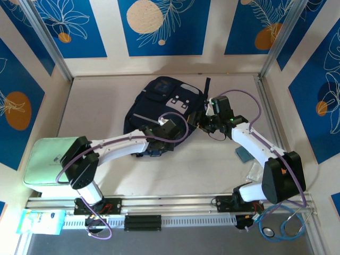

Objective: Pack the student bag
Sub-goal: Unzip the student bag at the center of the table.

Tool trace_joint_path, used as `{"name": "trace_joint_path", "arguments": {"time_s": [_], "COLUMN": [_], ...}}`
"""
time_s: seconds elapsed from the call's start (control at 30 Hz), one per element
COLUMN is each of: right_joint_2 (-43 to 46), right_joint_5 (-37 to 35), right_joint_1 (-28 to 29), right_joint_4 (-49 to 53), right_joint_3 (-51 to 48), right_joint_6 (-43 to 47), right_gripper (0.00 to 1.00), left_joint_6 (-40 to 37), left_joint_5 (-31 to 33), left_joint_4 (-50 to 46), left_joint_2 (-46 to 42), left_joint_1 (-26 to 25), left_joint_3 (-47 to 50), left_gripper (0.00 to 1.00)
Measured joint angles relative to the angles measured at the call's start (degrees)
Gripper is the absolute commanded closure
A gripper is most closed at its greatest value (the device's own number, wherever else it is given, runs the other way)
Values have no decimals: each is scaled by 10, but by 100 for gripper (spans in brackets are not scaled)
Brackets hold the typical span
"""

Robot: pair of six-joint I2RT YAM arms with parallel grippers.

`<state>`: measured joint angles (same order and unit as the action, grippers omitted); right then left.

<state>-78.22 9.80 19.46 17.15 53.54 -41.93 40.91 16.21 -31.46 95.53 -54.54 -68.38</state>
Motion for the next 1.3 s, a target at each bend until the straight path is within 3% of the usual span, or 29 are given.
{"name": "trace_joint_path", "arguments": {"time_s": [0.37,0.87,1.1,1.3], "right_joint_2": [-22,-121,-133,-133], "right_joint_5": [57,79,80,74], "right_joint_1": [3,32,36,29], "right_joint_4": [7,17,24,31], "right_joint_3": [10,73,75,75], "right_joint_6": [-81,-136,-138,-136], "right_gripper": [56,61,84,91], "left_joint_6": [-53,-70,-72,-107], "left_joint_5": [-113,-137,-137,-141], "left_joint_4": [97,113,113,104], "left_joint_2": [-25,-12,-12,-12], "left_joint_1": [12,12,12,22], "left_joint_3": [22,11,11,12], "left_gripper": [100,100,100,100]}}
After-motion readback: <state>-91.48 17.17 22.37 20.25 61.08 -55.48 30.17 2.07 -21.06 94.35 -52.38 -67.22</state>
